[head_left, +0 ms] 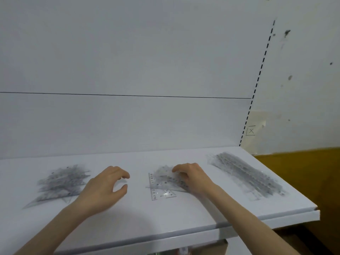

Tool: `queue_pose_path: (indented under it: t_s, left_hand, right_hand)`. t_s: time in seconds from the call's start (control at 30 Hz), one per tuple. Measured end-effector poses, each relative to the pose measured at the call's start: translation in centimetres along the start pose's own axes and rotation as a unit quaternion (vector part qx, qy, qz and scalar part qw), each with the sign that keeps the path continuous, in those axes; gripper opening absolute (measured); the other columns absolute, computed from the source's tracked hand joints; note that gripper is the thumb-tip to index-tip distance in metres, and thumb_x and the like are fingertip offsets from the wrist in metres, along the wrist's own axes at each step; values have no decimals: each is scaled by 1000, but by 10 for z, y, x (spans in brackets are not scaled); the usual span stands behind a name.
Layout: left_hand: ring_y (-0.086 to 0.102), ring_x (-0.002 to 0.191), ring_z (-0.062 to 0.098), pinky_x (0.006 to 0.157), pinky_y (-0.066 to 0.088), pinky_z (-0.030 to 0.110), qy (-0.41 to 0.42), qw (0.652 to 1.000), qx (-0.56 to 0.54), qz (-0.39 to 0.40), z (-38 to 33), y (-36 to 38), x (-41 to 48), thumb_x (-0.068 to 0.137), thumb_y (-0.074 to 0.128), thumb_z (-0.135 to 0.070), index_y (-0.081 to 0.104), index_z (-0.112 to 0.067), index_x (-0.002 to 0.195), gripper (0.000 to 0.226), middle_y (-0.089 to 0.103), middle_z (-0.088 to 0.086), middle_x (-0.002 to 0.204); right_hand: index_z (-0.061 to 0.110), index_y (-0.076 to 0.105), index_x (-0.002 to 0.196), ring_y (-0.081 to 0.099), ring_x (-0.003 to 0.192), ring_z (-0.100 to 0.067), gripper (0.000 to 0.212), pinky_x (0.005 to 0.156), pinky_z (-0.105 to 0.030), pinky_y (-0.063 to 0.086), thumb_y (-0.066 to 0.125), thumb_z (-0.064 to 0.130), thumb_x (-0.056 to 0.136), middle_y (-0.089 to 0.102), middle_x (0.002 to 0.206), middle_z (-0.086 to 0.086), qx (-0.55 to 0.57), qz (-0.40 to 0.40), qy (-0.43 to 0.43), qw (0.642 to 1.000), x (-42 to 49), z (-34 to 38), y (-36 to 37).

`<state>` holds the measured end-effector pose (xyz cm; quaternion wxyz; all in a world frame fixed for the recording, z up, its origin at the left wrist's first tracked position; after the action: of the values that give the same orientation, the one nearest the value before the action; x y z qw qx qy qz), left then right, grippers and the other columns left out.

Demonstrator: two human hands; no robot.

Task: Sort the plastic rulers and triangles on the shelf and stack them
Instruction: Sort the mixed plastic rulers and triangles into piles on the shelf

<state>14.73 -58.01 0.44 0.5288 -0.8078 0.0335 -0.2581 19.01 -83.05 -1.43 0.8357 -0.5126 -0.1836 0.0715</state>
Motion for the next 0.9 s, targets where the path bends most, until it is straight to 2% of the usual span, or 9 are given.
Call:
queue_pose_path:
  t_s: [0.17,0.27,0.33,0.5,0.57,0.67,0.73,0.8,0.9]
  left_hand:
    - [43,97,-16,70,37,11,-6,1000,2,3,2,-3,1,68,24,-61,54,-40,104,51,48,-31,104]
    - [42,99,-10,82,44,23,-6,1000,5,13,3,-4,2,69,23,-61,55,-38,105,52,44,-33,102]
    - [40,101,-9,87,43,26,-11,1000,3,12,8,-8,0,69,24,-59,56,-35,104,53,43,-34,99]
    - [40,102,-4,88,38,22,-31,999,8,-5,33,-35,-20,73,28,-56,61,-25,105,55,51,-20,104]
    - [43,108,2,89,39,23,-61,998,20,-15,57,-56,-37,80,41,-50,62,-24,107,43,54,-15,110]
    - [45,108,4,85,39,22,-100,993,33,-45,99,-94,-68,87,54,-35,62,-23,108,25,52,-13,108]
    - [44,107,2,89,40,23,-130,990,34,-53,132,-117,-93,88,53,-34,61,-24,108,23,52,-14,107]
    - [42,106,-1,93,41,27,-156,986,38,-52,165,-137,-116,84,46,-45,61,-27,105,31,52,-18,107]
    - [41,106,-2,95,40,27,-194,979,46,-51,224,-168,-152,85,53,-41,61,-29,105,25,51,-19,108]
  right_hand:
    - [19,64,122,49,126,-15,56,100,-21,33,38,-8,80,58,134,4,-22,6,4,1000,-1,0,-4]
    - [18,64,122,48,126,-14,56,104,-25,36,36,-9,82,59,131,4,-6,-36,-13,999,0,14,-13]
    - [16,65,120,50,124,-13,51,102,-23,37,37,-8,84,62,127,4,9,-46,-35,998,4,31,-14]
    - [22,68,115,54,117,-5,43,89,2,27,44,-4,89,63,118,15,36,-44,-82,995,27,84,2]
    - [23,68,114,55,117,-6,42,89,-1,28,47,-4,89,61,114,21,43,-30,-109,993,42,116,17]
    - [24,68,114,55,115,-7,41,88,-8,31,48,-2,89,59,112,22,43,-9,-161,986,63,175,41]
    - [25,67,115,54,116,-7,40,85,-5,31,48,0,90,61,117,17,39,11,-189,981,77,217,61]
    - [25,67,115,54,116,-7,39,84,0,30,47,2,92,62,120,12,45,29,-211,976,90,261,81]
    - [25,67,116,54,112,-8,36,83,-11,34,48,5,92,63,121,10,62,46,-222,972,111,327,113]
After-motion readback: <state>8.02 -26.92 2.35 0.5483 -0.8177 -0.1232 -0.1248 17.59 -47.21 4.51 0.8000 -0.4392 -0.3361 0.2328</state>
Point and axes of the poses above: each hand's wrist, its own x-axis towards the middle knuckle, its own y-axis out of the palm, z = x × y, the point moved 8 cm from there along x, towards the middle knuckle
